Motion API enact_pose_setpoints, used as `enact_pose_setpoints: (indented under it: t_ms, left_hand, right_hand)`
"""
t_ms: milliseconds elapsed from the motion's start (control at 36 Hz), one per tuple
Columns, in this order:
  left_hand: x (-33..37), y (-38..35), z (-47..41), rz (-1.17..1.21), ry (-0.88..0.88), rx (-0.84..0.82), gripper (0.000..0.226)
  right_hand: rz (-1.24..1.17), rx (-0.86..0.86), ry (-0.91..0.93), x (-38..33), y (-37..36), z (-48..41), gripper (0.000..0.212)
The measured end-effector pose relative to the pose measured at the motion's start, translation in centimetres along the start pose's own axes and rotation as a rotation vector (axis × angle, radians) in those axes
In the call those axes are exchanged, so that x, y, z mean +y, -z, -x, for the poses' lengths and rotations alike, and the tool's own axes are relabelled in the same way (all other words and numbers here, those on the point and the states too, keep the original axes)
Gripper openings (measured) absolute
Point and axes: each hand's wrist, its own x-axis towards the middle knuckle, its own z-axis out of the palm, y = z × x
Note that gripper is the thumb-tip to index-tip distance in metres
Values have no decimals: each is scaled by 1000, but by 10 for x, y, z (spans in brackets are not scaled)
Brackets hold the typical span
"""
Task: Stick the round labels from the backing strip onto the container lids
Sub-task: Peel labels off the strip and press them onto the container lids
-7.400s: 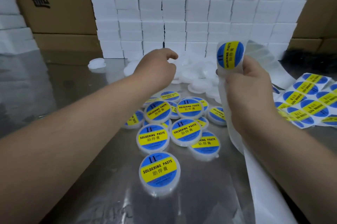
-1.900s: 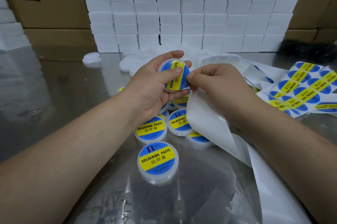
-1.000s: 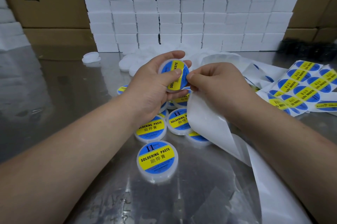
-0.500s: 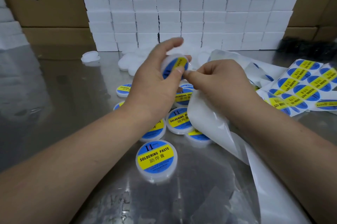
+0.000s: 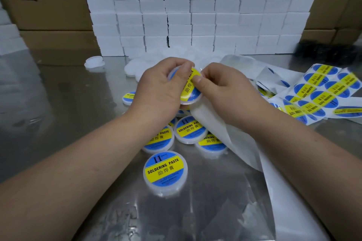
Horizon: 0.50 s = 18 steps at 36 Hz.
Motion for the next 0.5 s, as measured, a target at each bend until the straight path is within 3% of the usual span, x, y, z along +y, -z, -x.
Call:
enact_pose_setpoints:
  t_ms: [167, 306, 389, 500]
  left_hand:
    - [-3, 3, -4, -154, -29, 9, 19]
    - [-5, 7, -7, -271, 28, 82, 18]
    - [-8, 9, -10, -363, 56, 102, 19]
    - [-14, 9, -15, -522, 116, 4, 28]
  right_hand:
    - [60, 2, 0, 2, -1, 0, 29]
    - [53, 117, -76, 4, -2, -2, 39]
    - [1, 214, -82, 6, 2, -6, 33]
    - [-48, 193, -54, 9, 1, -7, 22]
